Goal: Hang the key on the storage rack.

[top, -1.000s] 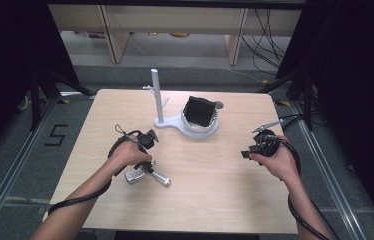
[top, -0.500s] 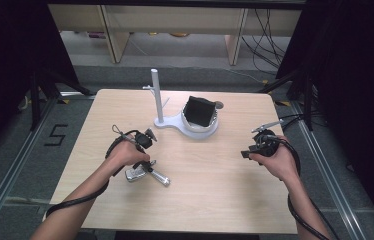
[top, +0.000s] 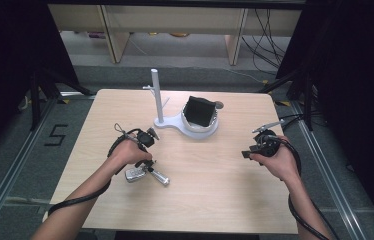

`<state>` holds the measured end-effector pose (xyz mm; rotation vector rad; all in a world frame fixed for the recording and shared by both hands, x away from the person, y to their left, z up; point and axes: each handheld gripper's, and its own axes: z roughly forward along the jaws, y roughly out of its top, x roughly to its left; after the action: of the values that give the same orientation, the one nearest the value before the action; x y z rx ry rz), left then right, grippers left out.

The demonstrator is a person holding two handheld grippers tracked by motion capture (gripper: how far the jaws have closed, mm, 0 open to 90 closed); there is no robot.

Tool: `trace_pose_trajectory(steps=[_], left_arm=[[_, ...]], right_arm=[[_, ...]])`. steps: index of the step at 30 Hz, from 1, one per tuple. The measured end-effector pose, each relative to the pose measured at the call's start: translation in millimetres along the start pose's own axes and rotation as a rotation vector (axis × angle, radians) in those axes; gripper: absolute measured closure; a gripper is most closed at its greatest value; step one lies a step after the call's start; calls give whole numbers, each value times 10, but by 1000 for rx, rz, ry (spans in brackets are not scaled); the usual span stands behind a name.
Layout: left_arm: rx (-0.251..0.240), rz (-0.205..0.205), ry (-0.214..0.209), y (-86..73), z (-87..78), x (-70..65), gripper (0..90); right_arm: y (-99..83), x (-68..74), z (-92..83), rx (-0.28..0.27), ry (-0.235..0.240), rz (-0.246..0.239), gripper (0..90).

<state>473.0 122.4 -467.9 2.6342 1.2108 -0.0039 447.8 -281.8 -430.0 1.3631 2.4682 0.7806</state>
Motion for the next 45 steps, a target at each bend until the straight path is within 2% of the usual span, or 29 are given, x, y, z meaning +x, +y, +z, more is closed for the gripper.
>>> trace_pose_trajectory(steps=[1,5,6,7,8,9,11,12,17,18,20,25,26,27,28,31,32,33,34,38,39,41,42,43,45], left_arm=[[1,-26,-6,-5,13,-13,727],[2,-35,5,1,34,-1,736],[2,-30,7,4,36,9,738],[10,3,14,17,31,38,740],[12,-8,7,18,32,36,745],[-8,-1,4,19,33,45,796],[-1,-34,3,27,30,48,817],[6,-32,1,29,27,56,818],[19,-29,-1,24,24,73,819],[18,-37,-4,22,24,72,820],[5,-42,-4,16,30,71,821],[-14,-34,-6,-4,9,56,824],[-32,-31,-8,-10,2,57,826],[-43,-6,-4,-8,-21,73,828],[-45,0,0,-6,-44,79,831],[-82,0,-5,-27,-88,81,831],[-90,29,-5,-31,-99,101,831],[-101,5,-14,-44,-98,83,831],[-110,44,-8,-52,-108,103,831],[-150,56,1,-92,-119,95,831],[-152,60,4,-99,-126,94,831],[-183,61,8,-111,-133,88,831],[-169,75,7,-119,-154,95,831],[-196,56,7,-124,-155,82,831],[-221,53,6,-133,-188,84,831]], right_arm=[[1,1,-1,1,0,1,566],[9,-4,-7,4,0,-1,566],[11,-5,-6,4,2,-1,566],[12,-4,-7,2,0,-2,566],[15,0,-6,5,-2,-1,566],[18,5,-7,7,0,4,566],[19,6,-4,4,2,-6,566],[19,20,-11,12,5,6,566],[20,21,-6,11,2,6,566],[16,39,-2,12,6,28,566],[17,23,-7,13,-1,6,566],[16,6,-5,4,1,-6,566],[17,10,-11,10,-2,6,566],[19,10,-13,9,-2,9,566],[20,7,-14,10,2,10,566],[19,0,-15,7,12,9,566],[16,-3,-16,7,12,2,566],[13,8,-18,4,-1,5,565],[10,7,-16,4,1,5,565],[-12,24,-9,10,2,29,565],[-16,-4,6,-4,3,4,565],[-19,-8,5,4,6,1,565],[-24,0,2,3,3,20,565],[-25,-18,11,-4,7,8,565],[-26,-17,2,7,6,28,565]])
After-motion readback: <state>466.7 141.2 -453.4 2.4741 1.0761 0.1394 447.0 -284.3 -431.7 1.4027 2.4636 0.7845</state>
